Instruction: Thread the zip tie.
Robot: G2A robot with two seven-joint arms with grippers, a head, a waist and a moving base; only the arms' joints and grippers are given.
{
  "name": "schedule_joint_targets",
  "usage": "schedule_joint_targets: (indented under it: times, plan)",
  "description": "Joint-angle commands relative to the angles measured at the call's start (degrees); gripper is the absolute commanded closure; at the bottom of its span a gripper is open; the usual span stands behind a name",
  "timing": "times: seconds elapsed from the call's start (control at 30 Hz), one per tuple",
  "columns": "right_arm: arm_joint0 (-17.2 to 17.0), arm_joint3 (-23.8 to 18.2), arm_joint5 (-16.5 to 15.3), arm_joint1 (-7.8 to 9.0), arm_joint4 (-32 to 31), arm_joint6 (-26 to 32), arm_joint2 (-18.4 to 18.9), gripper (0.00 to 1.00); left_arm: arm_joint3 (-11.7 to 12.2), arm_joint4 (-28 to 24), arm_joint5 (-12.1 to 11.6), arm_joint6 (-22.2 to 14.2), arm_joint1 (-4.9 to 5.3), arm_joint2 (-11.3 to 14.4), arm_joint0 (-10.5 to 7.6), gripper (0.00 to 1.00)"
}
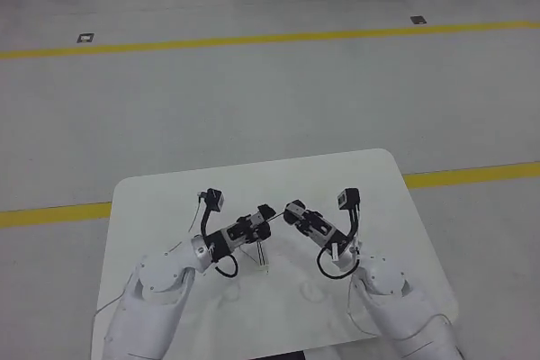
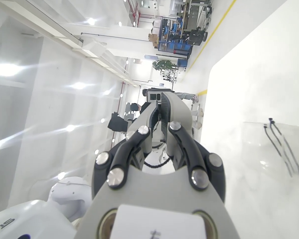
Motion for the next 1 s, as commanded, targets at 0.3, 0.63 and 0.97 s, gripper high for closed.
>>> schedule_joint_targets:
  times: [0.3, 0.63, 0.97]
  plan:
    - [0.72, 1.14, 0.0, -1.28, -0.97, -0.24, -0.95, 1.0, 1.44, -2.12, -0.45, 0.38, 0.53, 1.01, -0.9, 0.0]
    - [0.86, 1.65, 0.0, -1.53, -2.84, -2.62, -2.24, 1.0, 1.46, 0.08, 1.95, 5.68, 0.87, 2.55, -1.22, 0.0]
    - [0.91, 1.7, 0.44, -1.58, -3.5, -3.39, -2.44, 1.0, 1.33, 0.07, 2.27, 6.93, 0.95, 3.22, -1.17, 0.0]
